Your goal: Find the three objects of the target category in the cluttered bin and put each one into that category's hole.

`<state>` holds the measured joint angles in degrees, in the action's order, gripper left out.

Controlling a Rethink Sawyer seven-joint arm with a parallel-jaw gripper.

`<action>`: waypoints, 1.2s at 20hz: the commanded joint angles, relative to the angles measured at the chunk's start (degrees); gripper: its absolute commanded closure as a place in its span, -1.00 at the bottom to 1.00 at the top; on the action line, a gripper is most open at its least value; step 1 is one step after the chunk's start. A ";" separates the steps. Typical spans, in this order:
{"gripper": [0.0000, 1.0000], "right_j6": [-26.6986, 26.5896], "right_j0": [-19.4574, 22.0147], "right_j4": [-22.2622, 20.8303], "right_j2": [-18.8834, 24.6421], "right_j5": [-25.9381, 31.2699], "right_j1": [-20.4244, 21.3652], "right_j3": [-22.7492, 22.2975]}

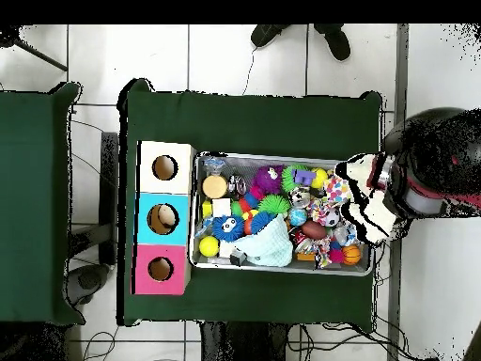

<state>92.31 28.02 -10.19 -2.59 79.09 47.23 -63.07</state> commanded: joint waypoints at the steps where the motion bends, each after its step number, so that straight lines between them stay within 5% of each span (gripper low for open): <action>1: 1.00 14.02 -1.05 1.47 -0.66 2.36 -2.57 -0.97; 24: 1.00 12.77 -1.64 2.68 -2.14 -0.20 -3.00 -1.60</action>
<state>92.31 27.01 -9.12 -5.17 79.09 46.75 -62.22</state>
